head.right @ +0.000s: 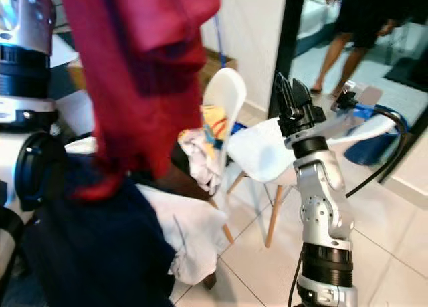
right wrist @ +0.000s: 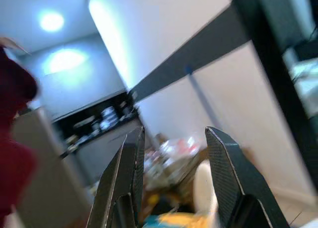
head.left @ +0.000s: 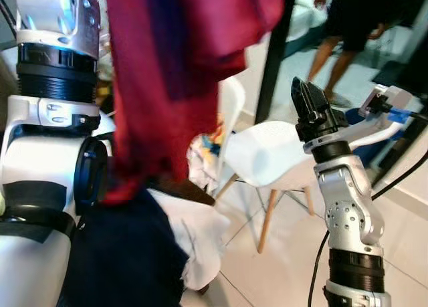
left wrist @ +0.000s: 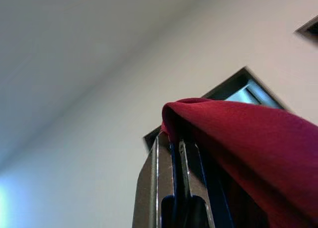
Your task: Hang hanger
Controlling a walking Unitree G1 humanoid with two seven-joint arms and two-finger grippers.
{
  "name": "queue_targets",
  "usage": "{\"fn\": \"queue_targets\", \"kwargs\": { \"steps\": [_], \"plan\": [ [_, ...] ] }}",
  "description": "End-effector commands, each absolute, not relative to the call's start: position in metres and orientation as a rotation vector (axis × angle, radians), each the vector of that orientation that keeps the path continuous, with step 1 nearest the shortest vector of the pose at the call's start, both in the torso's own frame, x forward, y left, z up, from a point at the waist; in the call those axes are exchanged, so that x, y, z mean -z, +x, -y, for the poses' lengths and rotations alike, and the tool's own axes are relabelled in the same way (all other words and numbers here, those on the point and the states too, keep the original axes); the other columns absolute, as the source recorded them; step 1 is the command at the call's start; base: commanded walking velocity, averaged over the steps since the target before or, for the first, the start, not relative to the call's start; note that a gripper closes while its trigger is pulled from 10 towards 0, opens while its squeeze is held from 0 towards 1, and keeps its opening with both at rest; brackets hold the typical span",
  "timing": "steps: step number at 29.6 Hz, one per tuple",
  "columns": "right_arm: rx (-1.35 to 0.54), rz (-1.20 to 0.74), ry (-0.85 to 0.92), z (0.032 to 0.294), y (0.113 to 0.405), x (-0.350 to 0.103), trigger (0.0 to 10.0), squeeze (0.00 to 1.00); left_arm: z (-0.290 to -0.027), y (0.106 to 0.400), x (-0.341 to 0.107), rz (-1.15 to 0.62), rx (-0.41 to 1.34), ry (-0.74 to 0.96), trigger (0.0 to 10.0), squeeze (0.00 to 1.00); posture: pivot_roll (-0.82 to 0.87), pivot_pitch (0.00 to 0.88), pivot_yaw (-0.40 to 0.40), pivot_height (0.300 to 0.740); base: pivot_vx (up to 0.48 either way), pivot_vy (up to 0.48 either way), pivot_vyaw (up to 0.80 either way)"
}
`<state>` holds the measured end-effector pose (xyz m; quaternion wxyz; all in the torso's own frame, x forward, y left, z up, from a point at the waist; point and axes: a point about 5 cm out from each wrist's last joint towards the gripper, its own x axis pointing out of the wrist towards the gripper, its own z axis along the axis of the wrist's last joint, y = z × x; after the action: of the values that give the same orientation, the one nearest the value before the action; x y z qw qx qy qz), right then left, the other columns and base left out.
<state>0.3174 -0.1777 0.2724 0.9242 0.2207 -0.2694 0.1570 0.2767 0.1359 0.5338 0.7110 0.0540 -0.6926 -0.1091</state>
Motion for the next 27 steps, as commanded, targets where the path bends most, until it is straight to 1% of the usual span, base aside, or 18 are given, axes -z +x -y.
{"fn": "queue_targets", "kwargs": {
  "steps": [1, 2, 3, 5, 6, 8, 9, 12, 13, 14, 16, 17, 19, 20, 21, 22, 27],
  "plan": [
    [-0.329, 0.561, 0.437, 0.176, 0.320, -0.275, 10.0, 0.00, -0.135, 0.278, -0.535, 1.539, 0.255, 0.078, 0.0, 0.00, 0.03, 0.050, 0.043, 0.740, 0.000, 0.000, -0.80],
    [-0.329, 0.561, 0.437, 0.176, 0.320, -0.275, 10.0, 0.00, -0.135, 0.278, -0.535, 1.539, 0.255, 0.078, 0.0, 0.00, 0.03, 0.050, 0.043, 0.740, 0.000, 0.000, -0.80],
    [-0.312, 0.565, 0.439, 0.179, 0.321, -0.275, 10.0, 0.00, -0.132, 0.288, -0.527, 1.481, 0.269, 0.054, 0.0, 0.00, 0.03, 0.071, 0.042, 0.740, 0.000, 0.000, -0.80],
    [-0.312, 0.565, 0.439, 0.179, 0.321, -0.275, 10.0, 0.00, -0.132, 0.288, -0.527, 1.481, 0.269, 0.054, 0.0, 0.00, 0.03, 0.071, 0.042, 0.740, 0.000, 0.000, -0.80],
    [-0.297, 0.552, 0.433, 0.178, 0.321, -0.271, 10.0, 0.00, -0.129, 0.302, -0.515, 1.401, 0.302, 0.037, 0.0, 0.00, 0.03, 0.064, 0.039, 0.740, 0.000, 0.000, -0.80],
    [-0.297, 0.552, 0.433, 0.178, 0.321, -0.271, 10.0, 0.00, -0.129, 0.302, -0.515, 1.401, 0.302, 0.037, 0.0, 0.00, 0.03, 0.064, 0.039, 0.740, 0.000, 0.000, -0.80],
    [-0.265, 0.492, 0.376, 0.177, 0.319, -0.256, 10.0, 0.00, -0.119, 0.322, -0.489, 1.264, 0.393, 0.004, 0.0, 0.00, 0.03, 0.078, 0.039, 0.740, 0.000, 0.000, -0.80],
    [-0.265, 0.492, 0.376, 0.177, 0.319, -0.256, 10.0, 0.00, -0.119, 0.322, -0.489, 1.264, 0.393, 0.004, 0.0, 0.00, 0.03, 0.078, 0.039, 0.740, 0.000, 0.000, -0.80],
    [-0.254, 0.473, 0.360, 0.177, 0.318, -0.251, 10.0, 0.00, -0.117, 0.326, -0.481, 1.226, 0.422, -0.006, 0.0, 0.00, 0.03, 0.078, 0.039, 0.740, 0.000, 0.000, -0.80],
    [-0.254, 0.473, 0.360, 0.177, 0.318, -0.251, 10.0, 0.00, -0.117, 0.326, -0.481, 1.226, 0.422, -0.006, 0.0, 0.00, 0.03, 0.078, 0.039, 0.740, 0.000, 0.000, -0.80],
    [-0.129, 0.446, 0.309, 0.193, 0.319, -0.245, 10.0, 0.00, -0.105, 0.339, -0.444, 1.096, 0.499, -0.002, 0.0, 0.00, 0.02, 0.093, 0.041, 0.740, 0.000, 0.000, -0.80],
    [-0.129, 0.446, 0.309, 0.193, 0.319, -0.245, 10.0, 0.00, -0.105, 0.339, -0.444, 1.096, 0.499, -0.002, 0.0, 0.00, 0.02, 0.093, 0.041, 0.740, 0.000, 0.000, -0.80],
    [-0.042, 0.437, 0.279, 0.205, 0.321, -0.243, 10.0, 0.00, -0.098, 0.349, -0.413, 0.983, 0.529, -0.024, 0.0, 0.00, 0.02, 0.107, 0.037, 0.740, 0.000, 0.000, -0.80],
    [-0.042, 0.437, 0.279, 0.205, 0.321, -0.243, 10.0, 0.00, -0.098, 0.349, -0.413, 0.983, 0.529, -0.024, 0.0, 0.00, 0.02, 0.107, 0.037, 0.740, 0.000, 0.000, -0.80],
    [-0.023, 0.429, 0.266, 0.207, 0.322, -0.242, 10.0, 0.00, -0.096, 0.353, -0.404, 0.939, 0.537, -0.030, 0.0, 0.00, 0.02, 0.107, 0.037, 0.740, 0.000, 0.000, -0.80],
    [-0.005, 0.402, 0.228, 0.207, 0.322, -0.236, 10.0, 0.00, -0.093, 0.359, -0.382, 0.856, 0.553, -0.031, 0.0, 0.00, 0.02, 0.112, 0.037, 0.740, 0.000, 0.000, -0.80],
    [0.008, 0.372, 0.199, 0.205, 0.322, -0.228, 10.0, 0.00, -0.091, 0.364, -0.363, 0.789, 0.558, -0.033, 0.0, 0.00, 0.02, 0.117, 0.037, 0.740, 0.000, 0.000, -0.80]
  ]
}}
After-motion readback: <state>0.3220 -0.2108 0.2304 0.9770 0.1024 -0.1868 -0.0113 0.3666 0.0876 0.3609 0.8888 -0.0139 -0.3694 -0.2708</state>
